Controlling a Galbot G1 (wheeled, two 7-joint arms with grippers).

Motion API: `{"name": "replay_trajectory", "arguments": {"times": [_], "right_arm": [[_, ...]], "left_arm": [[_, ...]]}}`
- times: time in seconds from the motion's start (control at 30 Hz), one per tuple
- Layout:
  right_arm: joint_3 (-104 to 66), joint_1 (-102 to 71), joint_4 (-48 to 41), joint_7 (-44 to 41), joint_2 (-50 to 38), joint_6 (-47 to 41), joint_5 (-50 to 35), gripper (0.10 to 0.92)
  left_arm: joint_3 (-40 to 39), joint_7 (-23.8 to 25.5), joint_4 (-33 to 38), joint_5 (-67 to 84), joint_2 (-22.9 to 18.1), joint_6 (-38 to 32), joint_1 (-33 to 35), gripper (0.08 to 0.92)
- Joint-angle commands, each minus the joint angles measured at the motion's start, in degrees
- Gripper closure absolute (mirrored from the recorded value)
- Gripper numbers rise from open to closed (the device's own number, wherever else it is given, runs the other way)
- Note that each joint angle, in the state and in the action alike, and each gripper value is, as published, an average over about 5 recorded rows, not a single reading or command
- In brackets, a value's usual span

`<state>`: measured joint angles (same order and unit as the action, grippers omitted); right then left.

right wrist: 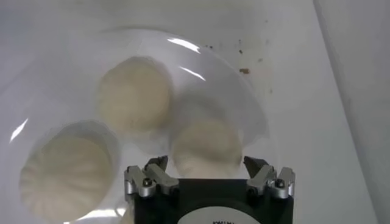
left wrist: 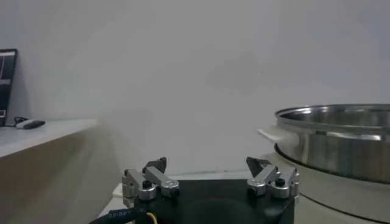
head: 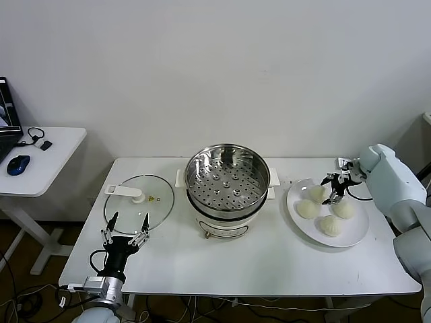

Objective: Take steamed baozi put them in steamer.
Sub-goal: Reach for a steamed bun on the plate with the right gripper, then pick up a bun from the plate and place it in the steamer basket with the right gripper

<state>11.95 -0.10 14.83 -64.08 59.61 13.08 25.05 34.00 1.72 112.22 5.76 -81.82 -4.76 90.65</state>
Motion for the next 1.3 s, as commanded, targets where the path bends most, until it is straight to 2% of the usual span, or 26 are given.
{"name": "replay_trajectory", "arguments": {"times": [0.03, 0.3, 0.7, 0.97, 1.17, 1.3], "right_arm": [[-0.98, -0.12, -0.45, 0.30, 0.28, 0.00, 0.73, 0.203], [-1.54, -0.12, -0.85, 0.14, 0.57, -0.40, 0.94, 0.207], [-1.73, -0.21, -0.80, -0.21, 0.25, -0.41, 0.86, 0.295], [-1.73, -0.23, 0.19, -0.61, -0.08, -0.34, 0.49, 0.321], [0.88, 0.01, 3.83, -1.71, -1.60, -0.39, -2.75, 0.329], [6.90, 0.25, 10.07, -2.73, -4.36, -1.25, -8.52, 0.330]], "left_arm": [[-0.17, -0.02, -0.08, -0.01, 0.02, 0.03, -0.09, 0.177], [-0.24, -0.05, 0.01, -0.04, -0.03, 0.10, -0.16, 0.177], [-0.31, -0.13, -0.13, 0.09, -0.11, 0.12, -0.08, 0.177], [-0.11, -0.18, -0.03, 0.15, -0.12, 0.10, 0.08, 0.177], [0.06, -0.15, 0.30, 0.16, -0.24, 0.07, 0.43, 0.177], [0.11, -0.15, 0.42, 0.07, -0.18, 0.08, 0.54, 0.177]]}}
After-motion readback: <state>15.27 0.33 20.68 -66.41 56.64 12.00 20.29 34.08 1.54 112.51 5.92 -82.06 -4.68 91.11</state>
